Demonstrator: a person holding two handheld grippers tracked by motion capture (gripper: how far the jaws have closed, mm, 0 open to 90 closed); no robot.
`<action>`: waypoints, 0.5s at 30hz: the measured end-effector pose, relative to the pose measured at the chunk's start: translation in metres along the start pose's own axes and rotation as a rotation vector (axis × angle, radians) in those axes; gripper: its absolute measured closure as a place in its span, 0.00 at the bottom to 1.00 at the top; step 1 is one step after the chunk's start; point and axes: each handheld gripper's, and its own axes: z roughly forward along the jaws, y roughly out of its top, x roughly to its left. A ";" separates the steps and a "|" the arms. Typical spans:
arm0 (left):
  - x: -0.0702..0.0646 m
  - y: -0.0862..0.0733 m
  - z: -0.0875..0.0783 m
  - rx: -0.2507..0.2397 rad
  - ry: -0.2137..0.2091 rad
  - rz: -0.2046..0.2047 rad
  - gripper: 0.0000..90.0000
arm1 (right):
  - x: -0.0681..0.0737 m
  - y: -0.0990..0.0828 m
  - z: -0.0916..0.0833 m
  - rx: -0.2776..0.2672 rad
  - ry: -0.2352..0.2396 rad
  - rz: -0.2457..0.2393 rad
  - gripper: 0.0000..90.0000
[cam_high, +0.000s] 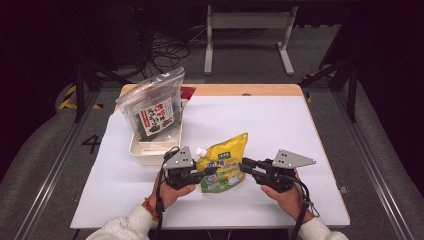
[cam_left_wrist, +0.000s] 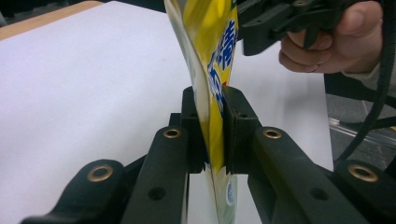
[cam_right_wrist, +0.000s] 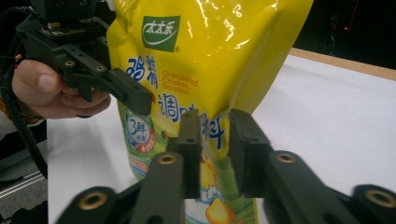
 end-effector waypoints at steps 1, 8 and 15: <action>0.000 0.000 -0.002 0.002 0.001 0.007 0.90 | 0.001 0.000 -0.001 0.002 -0.004 0.002 0.74; -0.002 0.002 -0.013 0.006 0.014 0.057 0.91 | 0.004 -0.002 -0.013 0.033 -0.044 -0.013 0.53; 0.000 0.002 -0.021 0.007 0.008 0.081 0.91 | -0.001 -0.015 -0.025 0.214 -0.224 -0.140 0.38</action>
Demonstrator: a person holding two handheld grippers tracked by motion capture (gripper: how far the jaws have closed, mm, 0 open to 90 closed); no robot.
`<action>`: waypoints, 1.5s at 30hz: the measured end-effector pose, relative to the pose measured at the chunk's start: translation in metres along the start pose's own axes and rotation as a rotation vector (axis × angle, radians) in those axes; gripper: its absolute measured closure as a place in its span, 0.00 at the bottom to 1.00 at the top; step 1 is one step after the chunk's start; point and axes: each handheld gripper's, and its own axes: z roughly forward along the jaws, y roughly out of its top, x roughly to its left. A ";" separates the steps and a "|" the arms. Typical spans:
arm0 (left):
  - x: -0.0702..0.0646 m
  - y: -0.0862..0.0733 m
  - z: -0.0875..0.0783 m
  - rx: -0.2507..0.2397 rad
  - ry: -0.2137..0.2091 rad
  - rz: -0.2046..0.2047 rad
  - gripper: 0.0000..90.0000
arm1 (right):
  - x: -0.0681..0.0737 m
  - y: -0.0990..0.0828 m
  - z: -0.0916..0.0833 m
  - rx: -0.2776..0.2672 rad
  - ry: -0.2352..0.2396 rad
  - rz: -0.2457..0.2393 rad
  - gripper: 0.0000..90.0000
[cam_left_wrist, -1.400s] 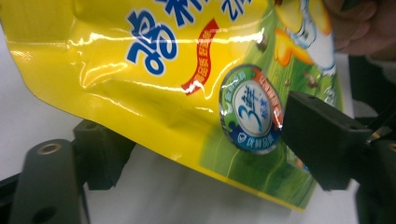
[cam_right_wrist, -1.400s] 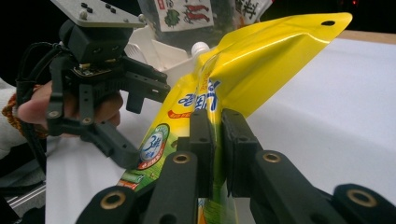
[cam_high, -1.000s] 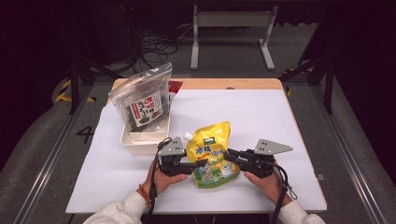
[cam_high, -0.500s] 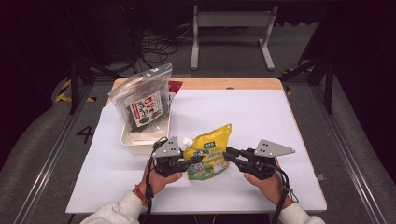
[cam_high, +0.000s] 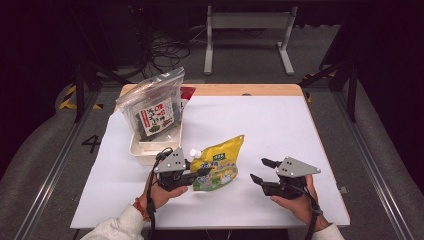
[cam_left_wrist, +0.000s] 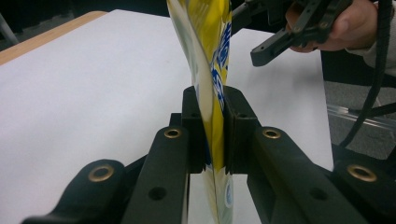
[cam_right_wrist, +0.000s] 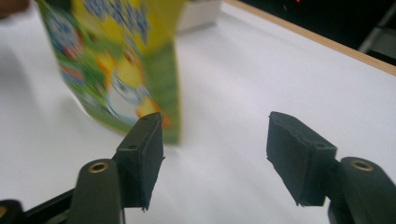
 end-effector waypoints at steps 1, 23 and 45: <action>0.000 0.000 -0.001 -0.001 0.001 0.001 0.91 | -0.002 -0.002 0.000 0.021 -0.012 -0.004 0.36; 0.007 0.005 -0.025 -0.066 -0.008 0.011 0.91 | -0.015 -0.041 -0.012 0.151 -0.032 0.072 0.26; 0.026 0.024 -0.073 -0.120 0.097 0.072 0.91 | -0.013 -0.050 -0.018 0.141 -0.058 0.112 0.25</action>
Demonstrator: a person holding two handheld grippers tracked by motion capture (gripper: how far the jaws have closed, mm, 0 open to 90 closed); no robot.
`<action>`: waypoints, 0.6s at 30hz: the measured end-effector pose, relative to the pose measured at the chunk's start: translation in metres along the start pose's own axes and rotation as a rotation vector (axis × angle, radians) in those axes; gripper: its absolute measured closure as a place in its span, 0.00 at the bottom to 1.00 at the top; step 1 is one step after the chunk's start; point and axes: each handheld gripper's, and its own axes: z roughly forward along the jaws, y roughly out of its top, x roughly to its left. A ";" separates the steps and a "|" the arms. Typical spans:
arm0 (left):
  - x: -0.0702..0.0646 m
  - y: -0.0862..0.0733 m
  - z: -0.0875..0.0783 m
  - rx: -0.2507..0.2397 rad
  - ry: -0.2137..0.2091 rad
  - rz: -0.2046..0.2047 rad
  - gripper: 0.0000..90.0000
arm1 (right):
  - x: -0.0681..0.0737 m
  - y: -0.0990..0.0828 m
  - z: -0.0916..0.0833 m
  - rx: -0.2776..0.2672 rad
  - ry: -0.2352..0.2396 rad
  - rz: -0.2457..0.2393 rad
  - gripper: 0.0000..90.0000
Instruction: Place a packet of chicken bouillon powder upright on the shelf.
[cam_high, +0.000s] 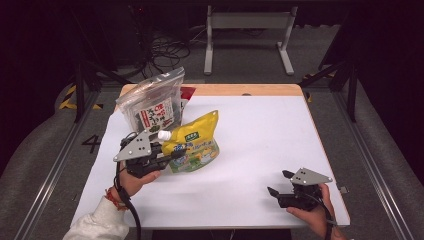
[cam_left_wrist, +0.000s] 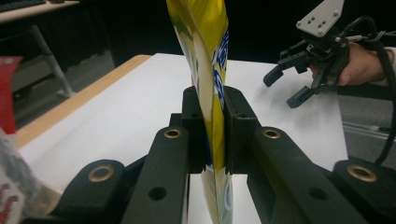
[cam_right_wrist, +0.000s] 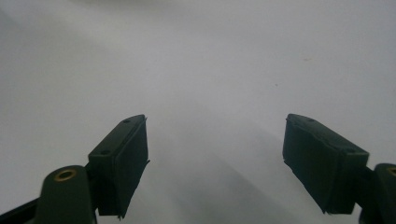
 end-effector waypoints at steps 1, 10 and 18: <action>0.001 0.001 -0.002 -0.005 0.004 0.000 0.91 | 0.000 0.000 0.001 -0.002 0.002 0.004 0.25; 0.025 0.007 -0.019 0.001 0.040 0.028 0.91 | 0.000 0.001 0.005 -0.004 -0.003 0.024 0.24; 0.044 0.006 -0.049 -0.008 0.103 0.031 0.91 | -0.001 -0.002 0.006 -0.001 0.018 0.041 0.24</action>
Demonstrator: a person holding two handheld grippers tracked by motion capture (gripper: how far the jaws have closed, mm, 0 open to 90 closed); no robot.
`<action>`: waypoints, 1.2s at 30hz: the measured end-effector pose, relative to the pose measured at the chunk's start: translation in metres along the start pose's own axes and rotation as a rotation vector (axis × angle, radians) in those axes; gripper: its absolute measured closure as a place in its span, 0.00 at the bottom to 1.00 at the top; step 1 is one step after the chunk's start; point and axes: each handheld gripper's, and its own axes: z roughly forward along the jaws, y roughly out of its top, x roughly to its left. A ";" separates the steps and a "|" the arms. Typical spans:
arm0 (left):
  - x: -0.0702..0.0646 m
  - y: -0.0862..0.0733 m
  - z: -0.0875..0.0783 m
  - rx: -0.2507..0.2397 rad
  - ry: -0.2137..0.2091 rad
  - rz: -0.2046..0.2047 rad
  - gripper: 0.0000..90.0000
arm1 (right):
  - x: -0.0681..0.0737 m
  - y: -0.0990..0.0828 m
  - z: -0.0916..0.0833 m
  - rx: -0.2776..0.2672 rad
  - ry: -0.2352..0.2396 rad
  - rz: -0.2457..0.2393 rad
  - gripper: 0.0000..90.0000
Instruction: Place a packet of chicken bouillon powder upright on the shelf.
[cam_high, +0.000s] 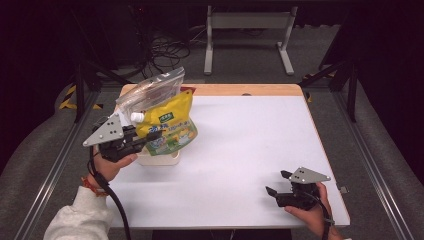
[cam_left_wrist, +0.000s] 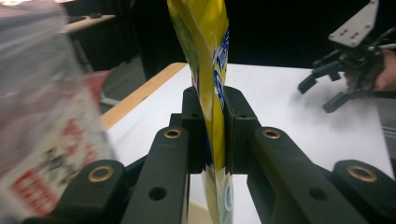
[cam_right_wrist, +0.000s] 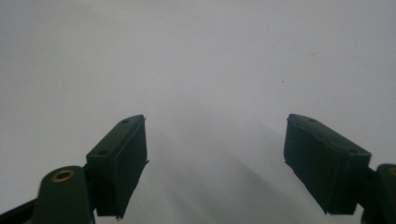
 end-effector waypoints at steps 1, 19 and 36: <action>0.003 -0.002 -0.002 0.006 0.008 0.001 0.91 | 0.000 0.000 0.000 -0.001 0.001 0.002 0.24; 0.025 -0.034 -0.013 0.144 -0.011 -0.032 0.91 | -0.001 -0.002 0.005 0.008 -0.004 0.041 0.25; 0.027 -0.052 -0.009 0.199 -0.001 -0.093 0.91 | 0.000 -0.001 0.006 0.004 0.005 0.041 0.25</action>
